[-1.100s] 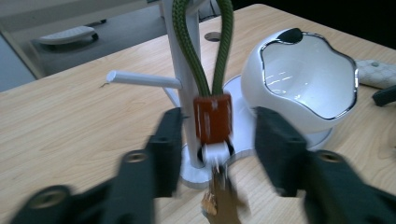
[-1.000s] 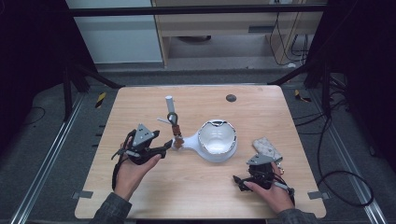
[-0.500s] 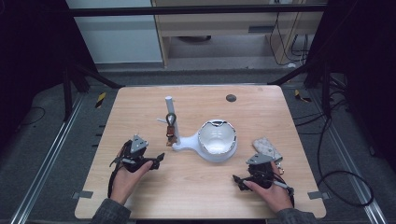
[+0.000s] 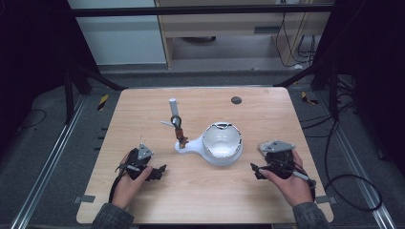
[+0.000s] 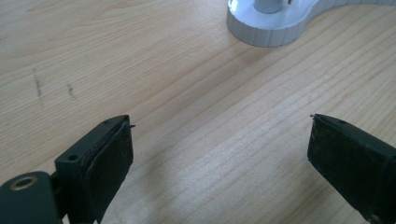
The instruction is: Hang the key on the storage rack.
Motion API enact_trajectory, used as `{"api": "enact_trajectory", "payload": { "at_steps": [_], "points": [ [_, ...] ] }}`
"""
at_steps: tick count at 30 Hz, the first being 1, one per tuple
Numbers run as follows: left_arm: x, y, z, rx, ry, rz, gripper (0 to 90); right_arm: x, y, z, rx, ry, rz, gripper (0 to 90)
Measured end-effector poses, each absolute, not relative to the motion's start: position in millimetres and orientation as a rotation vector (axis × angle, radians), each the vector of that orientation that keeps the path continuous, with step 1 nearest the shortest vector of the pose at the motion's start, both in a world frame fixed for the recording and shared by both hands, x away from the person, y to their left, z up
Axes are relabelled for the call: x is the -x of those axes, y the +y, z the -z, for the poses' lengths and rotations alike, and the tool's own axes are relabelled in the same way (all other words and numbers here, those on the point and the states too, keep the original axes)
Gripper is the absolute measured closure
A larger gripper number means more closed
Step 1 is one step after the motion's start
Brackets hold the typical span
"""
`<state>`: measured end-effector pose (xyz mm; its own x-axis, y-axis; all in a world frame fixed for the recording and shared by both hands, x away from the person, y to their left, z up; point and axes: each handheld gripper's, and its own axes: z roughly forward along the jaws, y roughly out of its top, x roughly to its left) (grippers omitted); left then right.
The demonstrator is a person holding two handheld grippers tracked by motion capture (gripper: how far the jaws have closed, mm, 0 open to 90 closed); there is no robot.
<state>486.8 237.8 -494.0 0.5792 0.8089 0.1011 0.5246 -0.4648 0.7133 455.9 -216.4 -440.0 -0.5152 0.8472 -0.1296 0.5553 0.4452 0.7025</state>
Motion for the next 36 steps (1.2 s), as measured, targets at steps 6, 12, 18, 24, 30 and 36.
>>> {"api": "enact_trajectory", "payload": {
  "at_steps": [6, 12, 18, 24, 30, 36],
  "points": [
    [-490, 245, 498, -2.146, 1.111, -0.578, 6.3, -456, -239, 422, -1.251, 2.231, -0.802, 5.4],
    [-492, 249, 499, -2.128, 1.136, -0.575, 6.2, -453, -253, 422, -1.276, 2.242, -0.816, 4.0],
    [-493, 251, 501, -2.128, 1.142, -0.575, 6.0, -465, -257, 424, -1.321, 2.289, -0.769, 7.0],
    [-494, 249, 505, -2.133, 1.145, -0.545, 4.4, -482, -255, 419, -1.316, 2.341, -0.686, 7.0],
    [-496, 251, 508, -2.110, 1.153, -0.518, 1.6, -486, -258, 416, -1.323, 2.351, -0.665, 6.8],
    [-495, 250, 508, -2.108, 1.158, -0.518, 1.4, -483, -263, 416, -1.338, 2.351, -0.670, 6.6]
  ]
}}
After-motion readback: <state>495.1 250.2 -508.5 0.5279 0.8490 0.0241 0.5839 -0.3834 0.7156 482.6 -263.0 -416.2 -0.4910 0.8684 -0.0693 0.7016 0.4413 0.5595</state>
